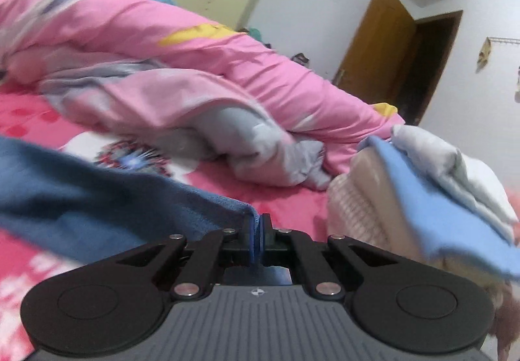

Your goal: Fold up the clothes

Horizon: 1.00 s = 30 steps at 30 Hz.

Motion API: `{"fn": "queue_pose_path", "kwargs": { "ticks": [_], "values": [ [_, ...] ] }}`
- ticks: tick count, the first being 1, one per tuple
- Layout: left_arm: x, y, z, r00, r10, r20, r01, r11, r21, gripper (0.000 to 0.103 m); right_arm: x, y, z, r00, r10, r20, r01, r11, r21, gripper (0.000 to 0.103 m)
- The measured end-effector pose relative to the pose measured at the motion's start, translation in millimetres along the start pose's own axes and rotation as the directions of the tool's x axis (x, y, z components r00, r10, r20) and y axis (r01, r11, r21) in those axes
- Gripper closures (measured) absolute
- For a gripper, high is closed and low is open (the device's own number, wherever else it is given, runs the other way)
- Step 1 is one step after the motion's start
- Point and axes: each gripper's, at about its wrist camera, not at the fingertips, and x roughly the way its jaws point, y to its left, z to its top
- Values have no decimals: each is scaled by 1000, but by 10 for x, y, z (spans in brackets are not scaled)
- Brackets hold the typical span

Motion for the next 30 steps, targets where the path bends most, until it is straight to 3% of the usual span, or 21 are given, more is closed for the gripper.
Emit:
{"fn": "queue_pose_path", "kwargs": {
  "ticks": [8,16,19,23,26,30],
  "values": [
    [0,6,5,1000,-1,-2,1,1000,1,61,946,-20,200,989,43,-140,-54,996,-74,102],
    [5,-9,15,1000,6,-1,-6,1000,10,60,1502,26,32,949,120,-290,-141,988,-54,102],
    [6,-7,19,1000,8,0,-8,1000,12,60,1677,81,-28,942,111,-316,-141,987,-76,101],
    [5,-3,20,1000,8,1,-8,1000,12,60,1811,56,-29,951,50,-306,-76,994,-74,92],
    [9,-1,19,1000,7,2,-7,1000,10,60,1833,-10,11,955,-66,-291,42,995,-86,89],
    [7,-4,16,1000,7,2,-7,1000,8,60,1495,-80,130,973,-89,-215,93,996,10,87]
  ]
}}
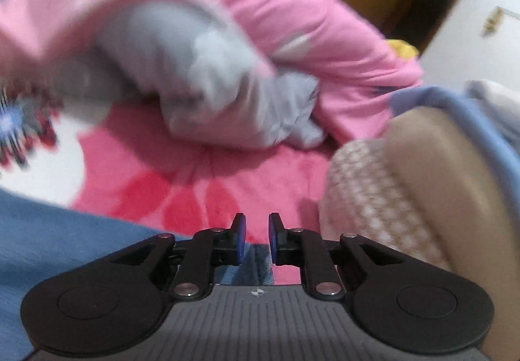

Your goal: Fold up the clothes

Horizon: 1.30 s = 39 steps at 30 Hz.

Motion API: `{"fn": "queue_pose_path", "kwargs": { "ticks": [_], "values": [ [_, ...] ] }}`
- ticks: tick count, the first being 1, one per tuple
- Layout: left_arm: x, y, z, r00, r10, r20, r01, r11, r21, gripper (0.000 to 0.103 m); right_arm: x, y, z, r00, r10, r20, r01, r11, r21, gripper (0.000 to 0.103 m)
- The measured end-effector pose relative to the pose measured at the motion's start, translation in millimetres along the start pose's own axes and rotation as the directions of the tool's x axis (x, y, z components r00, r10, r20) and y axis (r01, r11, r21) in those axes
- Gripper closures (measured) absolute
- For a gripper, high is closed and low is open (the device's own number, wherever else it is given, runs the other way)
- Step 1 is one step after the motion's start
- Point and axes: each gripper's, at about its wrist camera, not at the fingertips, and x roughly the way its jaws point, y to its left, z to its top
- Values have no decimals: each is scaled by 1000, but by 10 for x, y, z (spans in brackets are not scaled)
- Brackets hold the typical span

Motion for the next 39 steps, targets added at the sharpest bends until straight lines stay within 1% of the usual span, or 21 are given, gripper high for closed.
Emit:
{"fn": "queue_pose_path", "kwargs": {
  "ticks": [1,3,4,6,8,10,11,12,14,15,17,19,22,25,28,31,33,35,36,38,39],
  "values": [
    [1,-3,-1,1000,0,0,0,1000,0,60,-104,-21,10,1000,2,22,-2,1000,29,87],
    [-1,-2,-2,1000,-1,1,1,1000,-3,60,-511,-15,15,990,104,101,-114,988,106,82],
    [-1,1,-2,1000,-2,0,2,1000,-5,60,-717,25,-4,973,191,129,-208,969,133,78],
    [-6,21,4,1000,-9,-2,9,1000,-18,60,-1074,176,-41,917,362,166,-386,910,152,72],
    [-19,53,12,1000,-17,-6,16,999,-39,60,-1336,408,-122,842,518,154,-537,832,136,72],
    [-43,85,21,1000,-13,-4,13,999,-51,60,-1512,673,-239,752,649,116,-659,734,163,72],
    [-58,101,21,1000,-8,-1,8,999,-53,60,-1549,768,-274,729,677,102,-684,710,170,72],
    [-69,119,20,1000,-3,3,3,999,-53,60,-1583,861,-316,715,693,92,-696,694,184,72],
    [-72,154,17,1000,-2,2,2,998,-56,60,-1548,964,-375,712,697,85,-695,681,230,72],
    [-70,175,15,1000,-4,0,4,998,-59,60,-1500,985,-391,719,690,81,-684,681,261,72],
    [-66,216,13,1000,-7,-5,7,998,-65,60,-1370,1027,-416,749,661,47,-642,707,296,72],
    [-69,254,12,1000,-9,-5,9,997,-72,60,-1244,1145,-485,786,617,-34,-594,769,235,75],
    [-99,309,20,1000,-6,0,6,996,-90,60,-1326,1201,-599,809,587,-29,-571,797,195,75],
    [-116,342,27,1000,-11,-2,11,995,-101,60,-1429,1243,-551,830,557,-42,-544,823,162,74],
    [-121,336,17,1000,-14,-5,14,996,-92,60,-1411,1354,-431,831,556,-30,-547,825,139,74],
    [-116,344,9,1000,-16,-8,15,996,-89,60,-1378,1531,-347,819,573,-43,-564,815,133,74],
    [-112,362,14,1000,-22,-11,21,995,-98,60,-1355,1574,-308,808,588,-44,-572,799,186,73],
    [-111,375,18,1000,-26,-12,24,994,-106,60,-1314,1460,-327,745,667,-15,-622,703,344,73],
    [-113,382,19,1000,-27,-12,25,994,-109,60,-1287,1398,-346,711,704,6,-638,641,426,73],
    [-114,391,19,1000,-28,-12,26,993,-113,60,-1162,1219,-503,624,777,85,-629,434,645,73],
    [-115,395,18,1000,-28,-12,27,993,-115,60,-1096,1168,-607,589,798,129,-609,333,720,73]
  ]
}}
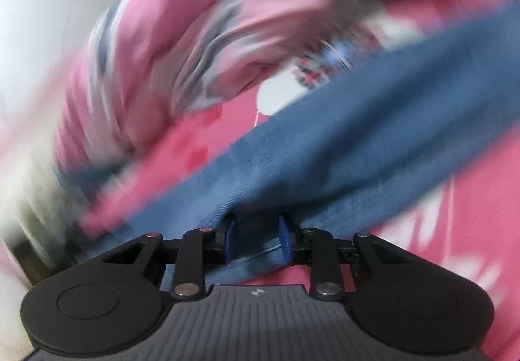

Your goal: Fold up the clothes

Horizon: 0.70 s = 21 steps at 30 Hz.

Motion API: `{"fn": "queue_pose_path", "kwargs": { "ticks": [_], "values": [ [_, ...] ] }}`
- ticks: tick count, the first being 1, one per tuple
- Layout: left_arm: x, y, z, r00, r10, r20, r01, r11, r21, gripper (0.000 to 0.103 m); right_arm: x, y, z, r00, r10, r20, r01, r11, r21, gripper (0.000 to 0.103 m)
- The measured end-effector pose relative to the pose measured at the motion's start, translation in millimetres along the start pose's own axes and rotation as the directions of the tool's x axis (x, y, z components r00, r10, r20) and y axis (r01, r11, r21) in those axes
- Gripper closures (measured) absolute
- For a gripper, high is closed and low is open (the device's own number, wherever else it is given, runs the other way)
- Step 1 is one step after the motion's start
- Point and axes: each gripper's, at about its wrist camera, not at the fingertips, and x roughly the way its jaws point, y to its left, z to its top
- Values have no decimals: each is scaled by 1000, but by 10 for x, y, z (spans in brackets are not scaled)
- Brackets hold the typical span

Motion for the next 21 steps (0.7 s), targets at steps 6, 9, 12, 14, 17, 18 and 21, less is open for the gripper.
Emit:
{"fn": "queue_pose_path", "kwargs": {
  "ticks": [6,9,12,14,17,18,21],
  "values": [
    [3,-1,-5,1000,4,-1,-4,1000,5,60,-46,-611,-214,920,358,161,-391,795,465,72],
    [11,-4,-7,1000,8,-2,-8,1000,9,60,-142,-686,-283,866,424,266,-501,718,484,72],
    [17,-7,-8,1000,12,-1,-12,1000,12,60,-336,-702,-243,900,308,310,-426,774,469,71],
    [20,-10,-9,1000,15,-1,-15,1000,13,60,-451,-685,-160,937,173,303,-303,833,463,61],
    [25,-16,-10,1000,20,-1,-20,1000,16,60,-536,-663,-33,958,-3,286,-139,867,478,58],
    [25,-19,-11,1000,21,-1,-21,1000,18,60,-534,-667,-4,958,-32,284,-115,866,487,59],
    [26,-28,-12,1000,25,0,-25,999,23,60,-537,-641,77,952,-68,298,-89,871,483,58]
  ]
}}
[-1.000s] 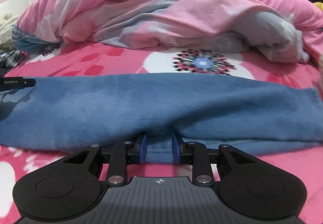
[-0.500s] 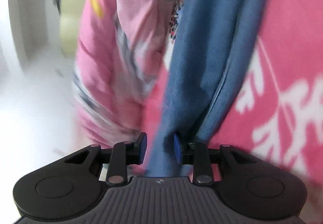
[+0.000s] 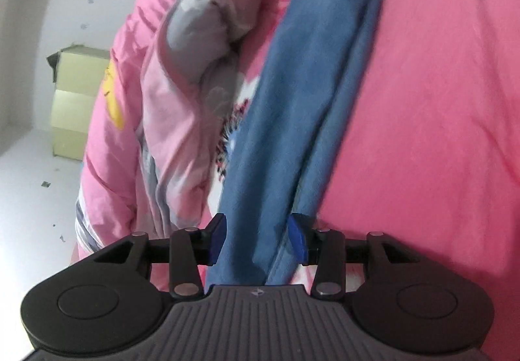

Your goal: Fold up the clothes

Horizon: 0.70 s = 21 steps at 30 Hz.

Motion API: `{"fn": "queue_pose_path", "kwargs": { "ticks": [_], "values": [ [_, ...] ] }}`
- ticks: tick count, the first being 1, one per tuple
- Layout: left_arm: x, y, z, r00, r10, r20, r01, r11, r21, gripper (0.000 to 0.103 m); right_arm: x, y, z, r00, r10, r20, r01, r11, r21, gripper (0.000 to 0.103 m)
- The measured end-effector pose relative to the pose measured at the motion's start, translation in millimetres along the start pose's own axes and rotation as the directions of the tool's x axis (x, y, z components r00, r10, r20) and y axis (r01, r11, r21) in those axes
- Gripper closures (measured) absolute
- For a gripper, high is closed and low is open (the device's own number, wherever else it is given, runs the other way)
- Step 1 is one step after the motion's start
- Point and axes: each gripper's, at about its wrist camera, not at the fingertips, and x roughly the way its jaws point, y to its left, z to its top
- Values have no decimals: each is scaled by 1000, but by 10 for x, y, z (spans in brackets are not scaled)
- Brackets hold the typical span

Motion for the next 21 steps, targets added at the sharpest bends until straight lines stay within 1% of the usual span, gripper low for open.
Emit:
{"fn": "queue_pose_path", "kwargs": {
  "ticks": [2,8,10,13,14,17,21],
  "values": [
    [1,-3,2,1000,1,-1,-1,1000,2,60,4,38,49,999,-28,38,28,1000,-10,58],
    [0,-11,9,1000,4,-1,-4,1000,4,60,97,-19,245,991,-101,91,102,995,-4,60],
    [-1,-15,8,1000,6,-1,-6,1000,6,60,77,-100,313,989,-103,104,104,995,0,62],
    [2,-16,10,1000,7,-1,-7,1000,8,60,82,-162,375,988,-98,122,100,995,-10,85],
    [4,-15,11,1000,7,-1,-7,1000,8,60,83,-194,398,988,-97,116,98,995,-7,100],
    [5,-17,10,1000,8,-1,-8,1000,10,60,28,-214,433,991,-64,113,67,998,-20,100],
    [9,-27,4,1000,12,0,-12,1000,17,60,-162,-57,488,989,-10,146,23,996,-91,101]
  ]
}}
